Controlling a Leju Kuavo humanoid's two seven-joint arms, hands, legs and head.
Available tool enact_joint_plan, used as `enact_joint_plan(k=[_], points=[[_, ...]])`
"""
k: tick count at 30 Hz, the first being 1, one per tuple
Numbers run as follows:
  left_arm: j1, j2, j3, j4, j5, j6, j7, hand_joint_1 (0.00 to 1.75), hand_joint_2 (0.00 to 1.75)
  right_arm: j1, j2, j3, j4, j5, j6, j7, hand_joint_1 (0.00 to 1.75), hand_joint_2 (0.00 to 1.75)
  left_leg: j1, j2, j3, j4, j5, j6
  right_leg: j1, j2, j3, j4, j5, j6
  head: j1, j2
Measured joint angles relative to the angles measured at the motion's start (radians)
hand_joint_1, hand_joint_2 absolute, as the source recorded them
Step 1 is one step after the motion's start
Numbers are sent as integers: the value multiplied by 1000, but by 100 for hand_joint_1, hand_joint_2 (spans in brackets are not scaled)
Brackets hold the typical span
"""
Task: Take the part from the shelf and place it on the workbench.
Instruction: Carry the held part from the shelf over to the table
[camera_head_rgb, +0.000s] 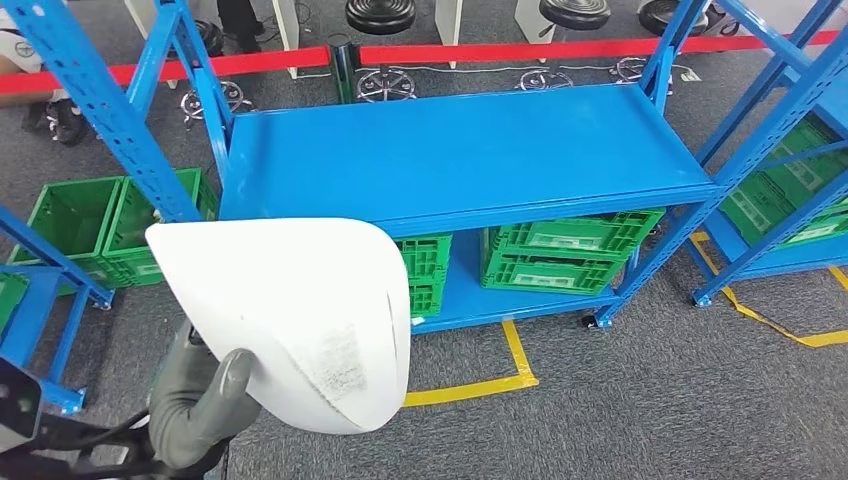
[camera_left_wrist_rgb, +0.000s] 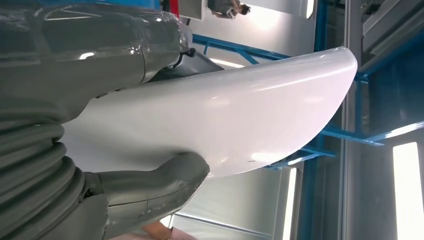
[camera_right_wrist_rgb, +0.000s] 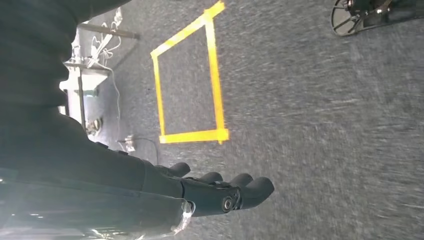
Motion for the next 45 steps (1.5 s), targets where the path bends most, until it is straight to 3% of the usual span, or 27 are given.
enact_joint_plan(k=[2,3,4,5,6,8,10,11,13,14,16,18,19,20,22,24,25,29,31,33,34,36,38,40,41,43,45], points=[[0,0,0,3,0,0,0,175,175,0,-1,0,0,-2,2,1,0,175,-4,-2,-30,1,26,8,0,1,-24,122,-106,5,5,0],[1,0,0,4,0,0,0,175,175,-1,-2,0,0,-2,2,2,0,175,-7,-3,-47,2,39,10,0,1,-31,183,-135,5,6,0],[1,0,0,4,0,0,0,175,175,-2,-2,0,0,-2,2,2,0,175,-10,-4,-63,3,52,11,1,2,-27,223,-139,2,8,0],[1,1,0,5,0,0,0,175,175,-3,-2,0,0,-2,2,2,0,175,-14,-5,-79,3,65,12,3,2,-9,229,-120,-3,9,0],[1,1,0,5,0,0,0,175,175,-3,-2,0,0,-2,2,2,0,175,-18,-5,-93,3,77,12,6,2,28,196,-90,-12,10,0],[1,1,0,5,0,0,0,175,175,-5,-4,0,0,-2,3,2,0,175,-24,-6,-112,4,97,11,19,4,142,48,-54,-38,11,0],[0,1,0,5,0,-1,0,175,175,-11,-8,0,0,-3,3,1,0,175,-27,-3,-122,5,115,4,31,5,233,-94,-64,-56,10,0],[0,1,0,5,0,-1,0,175,175,-13,-9,0,0,-4,4,1,0,175,-28,-1,-127,4,124,-1,35,5,249,-128,-70,-58,10,0],[0,1,0,4,0,-2,0,175,175,-14,-9,0,0,-6,9,0,0,175,-26,2,-137,6,131,-10,34,3,242,-144,-61,-61,10,0],[0,1,0,5,0,-4,0,175,175,-13,-9,0,0,-7,11,-1,0,175,-26,2,-144,18,113,-16,32,1,234,-147,-51,-64,10,0],[1,2,0,5,0,-7,0,175,175,-11,-8,0,0,-10,14,-3,0,175,-22,2,-171,94,28,-28,28,-2,213,-150,-29,-71,7,0],[1,2,0,8,0,-9,-1,175,175,-9,-8,0,0,-10,15,-7,0,175,-17,2,-206,221,-49,-39,27,-3,185,-145,-10,-72,5,0],[1,2,0,10,0,-10,-1,175,175,-8,-8,0,0,-11,15,-9,0,175,-15,3,-215,268,-55,-42,27,-4,171,-142,-2,-71,4,0],[1,2,0,12,0,-11,-1,175,175,-7,-8,0,0,-11,15,-10,0,175,-13,3,-209,286,-38,-45,26,-4,156,-136,5,-69,3,0],[1,2,0,15,0,-12,-1,175,175,-5,-8,0,0,-10,15,-12,0,175,-11,5,-140,213,18,-44,24,-5,131,-121,14,-64,0,0],[0,2,0,16,0,-12,-2,175,175,-6,-7,0,0,-8,17,-13,0,175,-12,5,-44,78,30,-37,25,-5,114,-104,16,-58,-4,0],[0,2,0,16,0,-13,-3,175,175,-6,-7,0,0,-8,17,-14,0,175,-13,5,-15,32,24,-32,25,-4,108,-97,17,-54,-6,0],[0,2,1,17,0,-13,-4,175,175,-5,-7,0,0,-4,19,-15,0,175,-10,5,-8,-14,13,-3,26,-2,85,-74,13,-30,-13,0],[0,2,0,19,0,-13,-4,175,175,-4,-7,0,0,-2,19,-15,0,175,-6,5,-14,-17,22,9,22,1,53,2,-41,-17,-10,0],[1,1,0,19,0,-13,-4,175,175,-4,-6,0,1,-2,21,-16,0,175,-7,4,-22,-17,28,13,15,2,2,139,-113,-6,-7,0],[1,1,0,20,0,-13,-4,175,175,-3,-6,0,1,-1,23,-17,0,175,-7,2,-25,-16,30,12,13,2,-15,191,-133,-3,-6,0],[2,1,0,22,0,-14,-4,175,175,-2,-6,0,1,0,26,-18,0,175,-7,-7,-28,-16,34,9,10,3,2,183,-110,-2,-6,0],[1,1,0,22,0,-14,-4,175,175,-1,-6,0,1,2,29,-18,0,175,-7,-21,-28,-16,37,5,7,25,74,49,-40,-7,-6,0],[0,1,0,23,0,-15,-4,175,175,0,-6,0,2,5,31,-18,0,175,-8,-38,-37,-12,41,-4,3,58,127,-63,-4,-15,-6,0],[0,1,0,23,0,-16,-4,175,175,1,-6,0,2,7,31,-18,0,175,-8,-48,-45,-10,45,-11,2,66,135,-85,-4,-20,-6,0],[0,1,1,23,0,-16,-4,175,175,1,-6,0,2,9,32,-18,0,175,-7,-64,-58,-7,51,-24,2,50,134,-94,-8,-28,-7,0],[1,2,1,22,0,-17,-4,175,175,-1,-6,0,2,10,32,-18,0,175,-8,-37,-77,22,28,-34,0,30,133,-100,-4,-38,-11,0]])
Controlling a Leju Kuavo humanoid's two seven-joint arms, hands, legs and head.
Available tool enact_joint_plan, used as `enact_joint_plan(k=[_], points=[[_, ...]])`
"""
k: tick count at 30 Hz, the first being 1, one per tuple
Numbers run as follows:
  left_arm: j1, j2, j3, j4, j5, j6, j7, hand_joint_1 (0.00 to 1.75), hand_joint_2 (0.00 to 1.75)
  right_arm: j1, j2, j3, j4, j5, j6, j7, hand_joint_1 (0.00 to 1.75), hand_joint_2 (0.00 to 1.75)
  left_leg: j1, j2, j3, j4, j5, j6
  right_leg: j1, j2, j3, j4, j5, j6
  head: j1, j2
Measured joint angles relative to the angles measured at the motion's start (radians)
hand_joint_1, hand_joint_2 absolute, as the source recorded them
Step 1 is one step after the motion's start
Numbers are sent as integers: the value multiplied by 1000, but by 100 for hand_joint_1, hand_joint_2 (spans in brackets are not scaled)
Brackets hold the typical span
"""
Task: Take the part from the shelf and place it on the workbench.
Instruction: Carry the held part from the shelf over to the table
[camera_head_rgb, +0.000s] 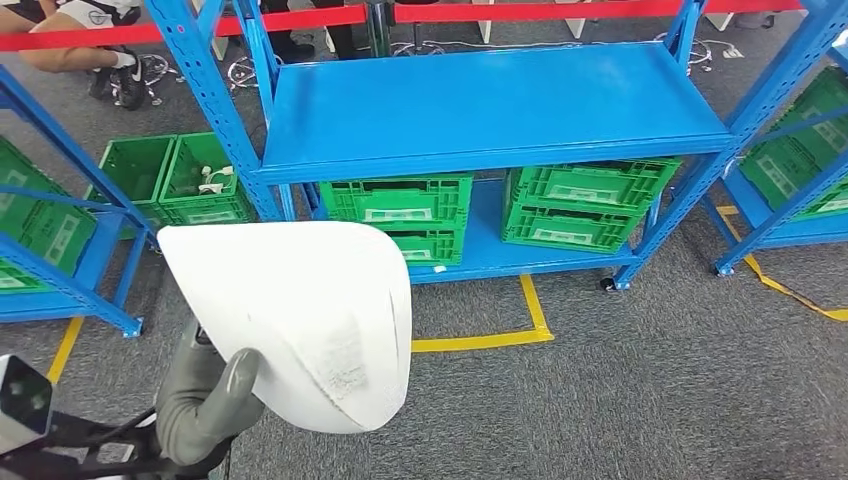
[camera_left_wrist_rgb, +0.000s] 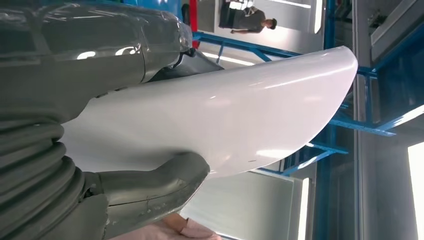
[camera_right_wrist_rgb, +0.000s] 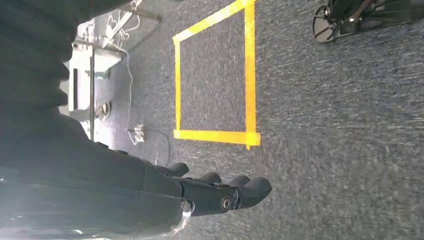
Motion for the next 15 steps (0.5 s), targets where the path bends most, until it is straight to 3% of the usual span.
enact_joint_plan(k=[2,4,5,6,7,9,11,13,15], points=[[0,0,0,1,0,0,0,175,175,-1,0,0,0,0,0,0,0,175,1,40,-50,105,-63,-8,3,-20,-2,-2,3,-9,-9,0],[1,0,0,2,0,0,0,175,175,1,0,0,0,0,0,0,0,175,2,47,-110,233,-115,-13,8,-40,-4,0,2,-13,-17,0],[1,0,0,3,0,0,0,175,175,1,-1,0,0,0,0,0,0,175,2,47,-121,259,-114,-13,11,-50,-5,2,1,-14,-19,0],[1,0,0,4,0,0,0,175,175,0,-1,0,0,0,0,0,0,175,1,48,-112,246,-94,-10,14,-59,-5,4,0,-16,-21,0],[1,0,0,6,0,0,0,175,175,-1,-1,0,0,0,1,0,0,175,-1,54,-85,196,-61,-5,17,-67,-4,5,-2,-17,-23,0],[1,1,0,6,0,0,1,175,175,-3,0,0,0,1,2,0,0,175,-11,95,-14,62,-4,14,25,-79,-2,10,-6,-16,-27,0],[0,1,0,6,0,-1,0,175,175,-2,2,0,0,1,3,0,0,175,-21,125,18,-7,8,28,30,-94,-5,15,-9,-11,-28,0],[0,1,1,6,1,-1,0,175,175,-1,1,0,0,2,3,0,0,175,-22,109,17,-17,8,35,32,-115,-6,18,-12,-6,-27,0],[0,2,1,6,1,-1,1,175,175,-1,1,0,0,4,4,0,0,175,-16,85,16,-23,16,43,28,-100,-10,39,-34,6,-25,0]])
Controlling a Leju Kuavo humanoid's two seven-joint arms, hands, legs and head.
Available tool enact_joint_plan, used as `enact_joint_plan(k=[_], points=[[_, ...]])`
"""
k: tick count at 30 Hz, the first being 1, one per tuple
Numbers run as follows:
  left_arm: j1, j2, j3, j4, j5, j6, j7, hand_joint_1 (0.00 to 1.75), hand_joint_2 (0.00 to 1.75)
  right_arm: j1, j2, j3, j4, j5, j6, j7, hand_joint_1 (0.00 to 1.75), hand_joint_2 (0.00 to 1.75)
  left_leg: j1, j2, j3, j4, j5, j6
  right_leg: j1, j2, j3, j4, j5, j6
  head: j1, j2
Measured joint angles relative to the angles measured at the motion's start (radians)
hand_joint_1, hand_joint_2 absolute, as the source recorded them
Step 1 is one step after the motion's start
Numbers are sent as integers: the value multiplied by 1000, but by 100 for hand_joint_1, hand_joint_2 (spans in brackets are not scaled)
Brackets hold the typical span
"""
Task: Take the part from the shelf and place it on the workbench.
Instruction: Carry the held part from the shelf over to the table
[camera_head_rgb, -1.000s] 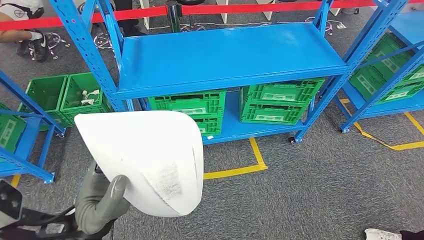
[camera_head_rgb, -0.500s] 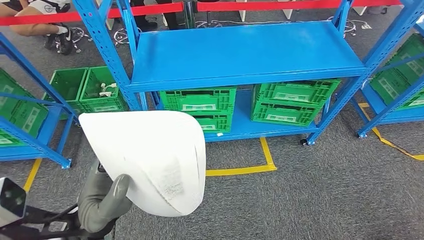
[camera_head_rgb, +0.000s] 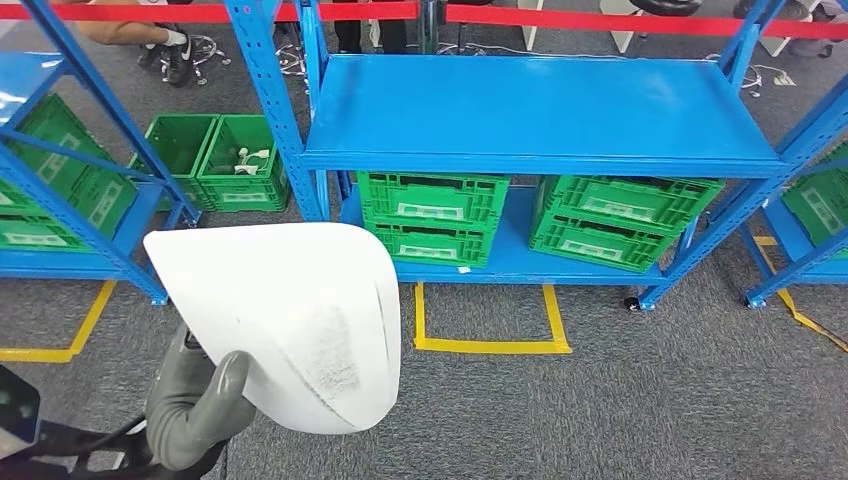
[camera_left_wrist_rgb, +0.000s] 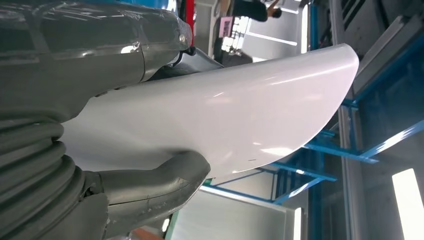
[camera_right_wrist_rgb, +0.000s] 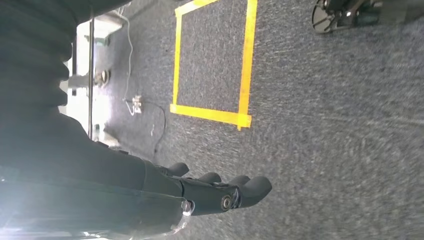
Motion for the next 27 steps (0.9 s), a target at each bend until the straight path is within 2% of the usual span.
enact_joint_plan(k=[1,2,3,4,5,6,7,8,9,10,11,12,13,14,15,16,17,18,19,20,21,22,23,24,25,26,27], points=[[-1,0,0,0,0,0,0,175,175,0,0,0,0,2,0,0,0,175,4,-12,0,-3,4,4,-4,22,-13,37,-26,7,2,0],[-1,0,0,0,0,0,0,175,175,1,0,0,0,3,1,0,0,175,6,-25,-1,-4,7,7,-9,48,-36,96,-61,14,6,0],[-1,-1,0,0,0,0,0,175,175,3,0,0,1,6,1,1,0,175,7,-39,-3,-3,9,9,-13,64,-64,165,-96,20,9,0],[0,-1,-1,1,0,0,0,175,175,5,-2,0,1,9,1,3,0,175,7,-54,-4,-3,11,10,-16,70,-90,227,-120,23,12,0],[1,-1,-1,1,0,0,0,175,175,6,-3,0,1,12,2,6,0,175,8,-68,-5,-2,12,9,-18,72,-105,263,-126,26,15,0],[2,-1,-1,1,0,0,-1,175,175,7,-4,0,1,16,2,11,0,175,8,-82,-5,-1,13,8,-20,73,-103,259,-110,27,17,0],[3,-1,-1,0,0,0,-2,175,175,6,-5,0,1,20,2,15,0,175,9,-96,-5,0,14,7,-22,76,-85,218,-76,28,19,0],[4,-1,-1,0,0,1,-3,175,175,5,-6,0,1,23,2,18,0,175,10,-107,-5,2,14,5,-25,86,-56,150,-34,28,21,0],[5,-1,0,-1,-1,2,-4,175,175,3,-7,0,1,26,2,20,0,175,9,-119,-6,4,14,1,-29,105,-28,84,-3,27,23,0],[5,-1,0,-1,-3,3,-4,175,175,2,-8,0,1,29,2,21,0,175,9,-128,-11,7,16,-4,-32,123,-6,30,14,24,24,0],[6,-1,0,-3,-5,5,-4,175,175,0,-9,0,1,30,2,20,0,175,9,-137,-17,9,18,-10,-33,137,5,-1,19,19,25,0],[8,0,1,-4,-6,6,-4,175,175,0,-10,0,1,32,1,18,0,175,10,-145,-23,10,22,-17,-32,144,7,-10,14,14,25,0],[10,0,2,-6,-7,7,-4,175,175,-1,-11,0,1,34,1,14,0,175,12,-152,-29,10,26,-25,-31,137,8,-15,14,8,25,0],[13,0,4,-7,-8,8,-4,175,175,-2,-11,0,1,35,0,9,0,175,14,-146,-32,12,25,-30,-31,129,7,-17,18,1,25,0],[14,0,6,-9,-8,8,-4,175,175,-2,-11,0,1,36,0,5,0,175,13,-122,-39,23,14,-36,-31,121,7,-20,22,-6,24,0],[14,1,7,-10,-8,8,-5,175,175,-2,-11,0,1,36,0,2,0,175,12,-92,-53,53,-8,-41,-31,111,7,-24,25,-13,21,0],[14,1,8,-11,-8,8,-5,175,175,-2,-11,0,1,37,0,0,0,175,13,-59,-77,104,-41,-45,-31,100,7,-27,28,-18,17,0],[14,1,8,-11,-8,8,-5,175,175,0,-11,0,1,37,-1,-1,0,175,14,-39,-107,171,-77,-49,-30,89,5,-27,28,-20,13,0],[15,1,8,-11,-8,9,-5,175,175,2,-12,0,1,37,-1,-2,0,175,17,-35,-137,236,-106,-53,-28,76,4,-27,29,-21,10,0],[16,1,8,-11,-8,9,-5,175,175,3,-13,0,1,37,-1,-2,0,175,19,-36,-156,280,-119,-55,-27,64,3,-27,29,-21,8,0],[16,1,8,-11,-8,9,-5,175,175,4,-13,0,1,37,-1,-2,0,175,20,-37,-157,289,-113,-56,-27,52,2,-26,28,-21,7,0],[17,2,8,-11,-8,9,-5,175,175,3,-14,0,1,37,-1,-2,0,175,21,-34,-135,255,-88,-54,-26,41,2,-26,28,-20,6,0],[17,2,8,-11,-9,10,-5,175,175,1,-14,0,1,37,-1,-2,0,175,19,-24,-97,192,-54,-51,-25,32,4,-25,27,-18,5,0],[17,2,8,-11,-9,10,-5,175,175,0,-14,0,1,37,-1,-2,0,175,16,-2,-56,122,-28,-48,-23,23,5,-23,25,-15,4,0],[16,2,8,-11,-9,10,-5,175,175,-1,-14,0,1,37,-1,-3,0,175,11,17,-23,62,-11,-43,-21,16,6,-21,23,-11,3,0],[16,2,8,-11,-9,9,-5,175,175,-1,-14,0,1,38,-2,-6,0,175,8,31,-4,27,-6,-38,-19,9,6,-20,21,-6,3,0],[16,2,8,-11,-9,9,-5,175,175,-1,-14,0,1,38,-3,-9,0,175,4,34,0,13,-8,-34,-17,0,7,-19,20,-1,4,0]])
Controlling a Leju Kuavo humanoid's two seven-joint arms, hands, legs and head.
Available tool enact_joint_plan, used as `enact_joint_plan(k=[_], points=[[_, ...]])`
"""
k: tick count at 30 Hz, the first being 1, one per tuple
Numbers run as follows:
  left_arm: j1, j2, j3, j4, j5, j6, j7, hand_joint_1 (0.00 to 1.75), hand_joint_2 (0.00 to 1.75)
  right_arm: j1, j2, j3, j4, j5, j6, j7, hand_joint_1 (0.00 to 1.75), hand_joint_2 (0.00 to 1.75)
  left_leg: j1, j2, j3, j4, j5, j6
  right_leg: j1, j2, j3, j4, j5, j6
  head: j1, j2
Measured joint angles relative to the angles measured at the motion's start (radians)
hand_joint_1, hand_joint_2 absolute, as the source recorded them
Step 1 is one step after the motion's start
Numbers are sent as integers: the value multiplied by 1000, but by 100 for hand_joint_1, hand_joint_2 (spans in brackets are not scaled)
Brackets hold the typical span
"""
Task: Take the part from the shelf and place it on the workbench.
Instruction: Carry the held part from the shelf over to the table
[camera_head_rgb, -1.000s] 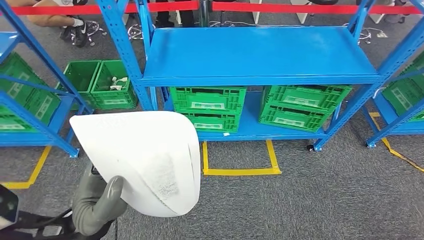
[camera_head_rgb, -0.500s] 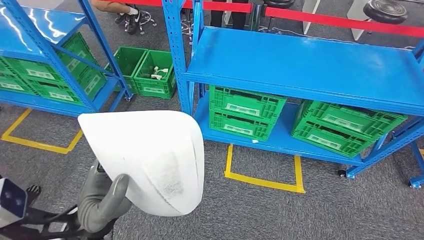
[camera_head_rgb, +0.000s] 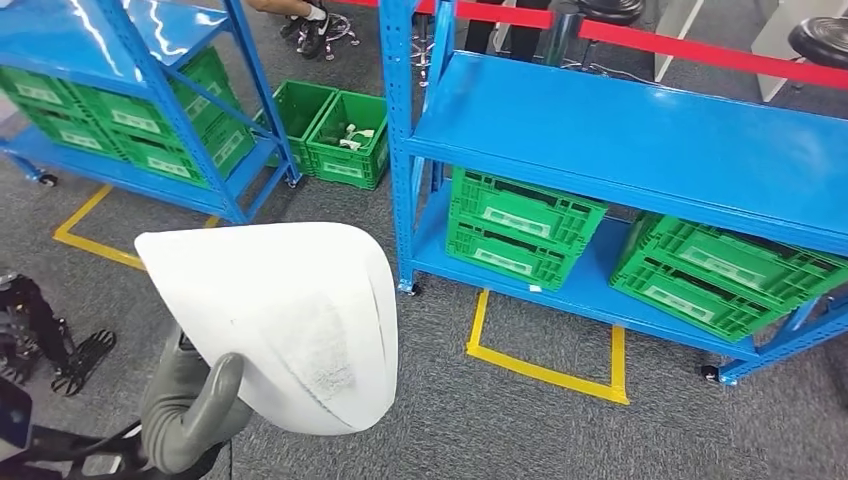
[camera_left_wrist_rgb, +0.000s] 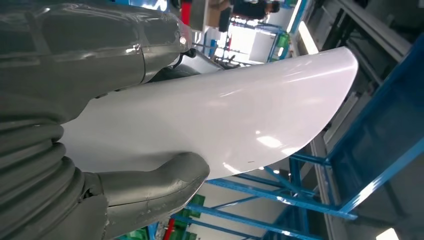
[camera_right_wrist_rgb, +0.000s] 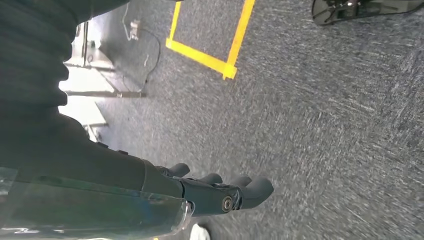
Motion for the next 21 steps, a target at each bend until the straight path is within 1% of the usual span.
enact_joint_plan(k=[2,3,4,5,6,7,8,9,10,11,12,13,14,15,17,18,19,20,21], points=[[1,0,0,0,0,-2,-3,175,175,-1,-1,0,0,2,-3,-7,0,175,1,-23,-3,-5,4,13,-1,-18,3,-1,-3,10,2,0],[1,0,0,0,0,-4,-5,175,175,-1,-1,0,0,4,-5,-10,0,175,2,-35,-4,-7,8,19,-2,-11,1,8,-14,16,3,0],[1,-1,0,1,0,-6,-8,175,175,-2,-1,0,0,6,-7,-12,0,175,5,-46,-5,-10,12,26,-5,6,-7,33,-34,21,6,0],[1,-2,0,2,0,-7,-12,175,175,-2,-2,0,0,10,-8,-12,0,175,7,-58,-6,-12,15,31,-7,29,-26,79,-65,25,9,0],[1,-2,0,3,0,-8,-19,175,175,0,-4,0,0,14,-9,-10,0,175,6,-70,-8,-11,17,34,-8,52,-53,144,-102,28,13,0],[3,-2,0,5,-2,-8,-26,175,175,1,-7,0,0,19,-9,-5,0,175,5,-83,-10,-11,18,37,-9,64,-84,214,-133,29,16,0],[6,-2,0,6,-5,-6,-35,175,175,2,-12,0,0,25,-10,1,0,175,4,-97,-11,-11,20,39,-9,69,-108,267,-149,29,19,0],[10,-2,1,8,-8,-4,-44,175,175,2,-15,0,0,30,-10,7,0,175,2,-111,-11,-10,20,40,-8,73,-118,288,-145,27,22,0],[15,-2,1,9,-10,-1,-52,175,175,1,-19,0,0,33,-10,12,0,175,1,-123,-10,-10,21,40,-8,76,-111,268,-120,24,24,0],[19,-3,2,9,-11,3,-59,175,175,0,-23,0,0,35,-10,15,0,175,-1,-135,-8,-10,21,40,-8,82,-89,214,-81,19,25,0],[23,-3,3,9,-12,6,-64,175,175,-1,-28,0,0,35,-10,17,0,175,-2,-146,-7,-10,21,40,-8,97,-59,144,-42,12,27,0],[26,-4,4,9,-12,8,-68,175,175,-1,-32,0,0,36,-11,18,0,175,-3,-156,-7,-9,21,38,-8,112,-34,82,-13,5,27,0],[28,-5,6,10,-12,10,-72,175,175,-2,-37,0,0,37,-12,19,0,175,-3,-165,-10,-8,23,35,-7,124,-15,37,1,0,27,0],[32,-6,7,10,-12,11,-76,175,175,-3,-41,0,0,38,-14,21,0,175,-2,-172,-14,-7,25,31,-7,132,-6,14,3,-5,28,0],[41,-6,7,9,-16,17,-83,175,175,-6,-47,0,0,42,-15,25,0,175,-2,-185,-22,-9,31,19,-7,123,-2,1,2,-9,31,0],[47,-5,7,9,-19,23,-87,175,175,-9,-49,0,0,45,-13,26,0,175,-3,-174,-24,-7,29,14,-9,115,0,-6,5,-12,31,0],[51,-5,8,8,-21,29,-92,175,175,-10,-50,0,0,47,-12,27,0,175,-5,-150,-30,5,18,9,-11,107,2,-12,9,-15,29,0],[55,-5,8,7,-23,36,-99,175,175,-10,-51,0,0,50,-10,27,0,175,-6,-122,-45,36,-5,4,-13,97,4,-19,13,-19,25,0],[59,-5,8,7,-23,41,-107,175,175,-9,-51,0,0,52,-9,27,0,175,-3,-92,-70,88,-37,-1,-13,87,5,-22,15,-21,21,0]])
